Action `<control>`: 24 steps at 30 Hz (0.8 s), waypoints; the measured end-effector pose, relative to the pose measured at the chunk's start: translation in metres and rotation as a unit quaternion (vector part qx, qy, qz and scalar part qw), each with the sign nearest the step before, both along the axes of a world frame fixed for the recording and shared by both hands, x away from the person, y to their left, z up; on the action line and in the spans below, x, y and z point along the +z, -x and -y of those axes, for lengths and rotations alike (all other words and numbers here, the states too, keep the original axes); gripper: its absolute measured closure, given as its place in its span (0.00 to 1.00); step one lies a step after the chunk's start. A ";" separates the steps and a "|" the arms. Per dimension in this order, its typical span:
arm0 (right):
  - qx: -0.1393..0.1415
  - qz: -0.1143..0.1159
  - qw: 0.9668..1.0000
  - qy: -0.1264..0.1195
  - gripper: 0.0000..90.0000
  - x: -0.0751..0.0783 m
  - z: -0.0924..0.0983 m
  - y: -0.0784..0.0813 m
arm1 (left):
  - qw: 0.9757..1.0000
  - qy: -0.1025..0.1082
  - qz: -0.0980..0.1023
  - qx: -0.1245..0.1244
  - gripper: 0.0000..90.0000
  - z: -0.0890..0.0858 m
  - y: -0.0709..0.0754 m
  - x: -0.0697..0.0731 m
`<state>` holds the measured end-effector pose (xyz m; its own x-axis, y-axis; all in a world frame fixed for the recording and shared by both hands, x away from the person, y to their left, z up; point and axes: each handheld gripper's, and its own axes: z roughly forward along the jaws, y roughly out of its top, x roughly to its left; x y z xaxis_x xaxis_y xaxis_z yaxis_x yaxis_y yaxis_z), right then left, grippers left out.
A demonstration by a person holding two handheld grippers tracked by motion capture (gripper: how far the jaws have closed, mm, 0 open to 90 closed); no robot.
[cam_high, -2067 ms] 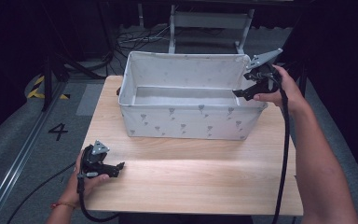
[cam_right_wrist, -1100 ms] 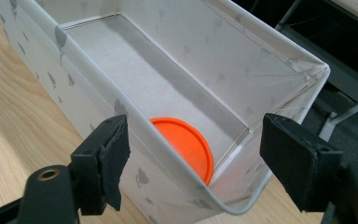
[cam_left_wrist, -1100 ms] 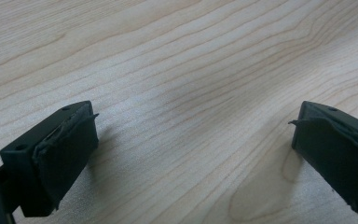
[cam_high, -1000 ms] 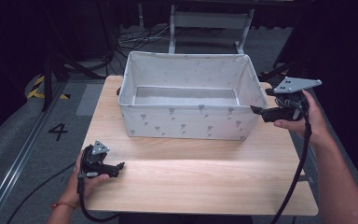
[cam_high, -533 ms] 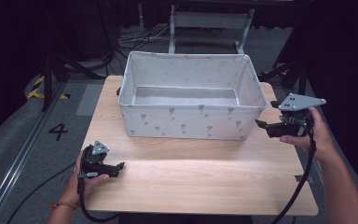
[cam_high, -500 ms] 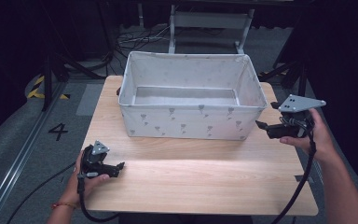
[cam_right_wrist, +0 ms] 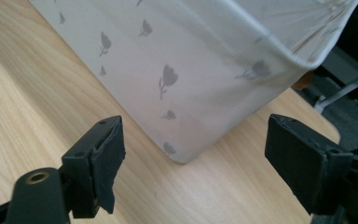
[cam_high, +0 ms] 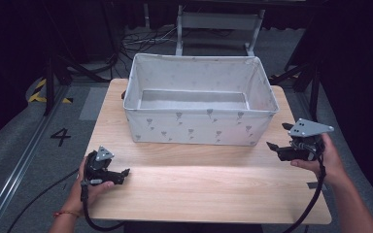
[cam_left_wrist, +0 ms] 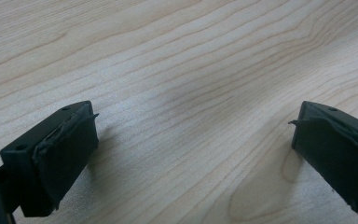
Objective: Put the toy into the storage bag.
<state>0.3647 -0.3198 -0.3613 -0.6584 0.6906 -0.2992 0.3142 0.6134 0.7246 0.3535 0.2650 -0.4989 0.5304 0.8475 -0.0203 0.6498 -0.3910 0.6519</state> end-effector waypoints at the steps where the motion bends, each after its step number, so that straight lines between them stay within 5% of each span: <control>1: -0.001 0.001 1.000 0.002 0.23 -0.003 0.000 0.001 | 1.000 -0.001 0.001 0.000 0.01 0.000 0.000 0.000; 12: -0.019 -0.025 0.999 0.019 0.19 -0.044 0.005 0.009 | 1.000 -0.001 0.001 0.000 0.01 0.000 0.000 0.000; 21: -0.034 -0.044 0.998 0.002 0.19 -0.079 0.015 0.016 | 1.000 -0.001 0.001 0.000 0.01 0.000 0.000 0.000; 24: -0.040 -0.057 0.997 -0.020 0.19 -0.093 0.023 0.019 | 1.000 -0.001 0.001 0.000 0.01 0.000 0.000 0.000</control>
<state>0.3454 -0.3426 -0.4541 -0.6285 0.7525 -0.1968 0.4430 0.5543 0.7047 0.3537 0.2652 -0.4989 0.5310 0.8472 -0.0174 0.6479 -0.3926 0.6527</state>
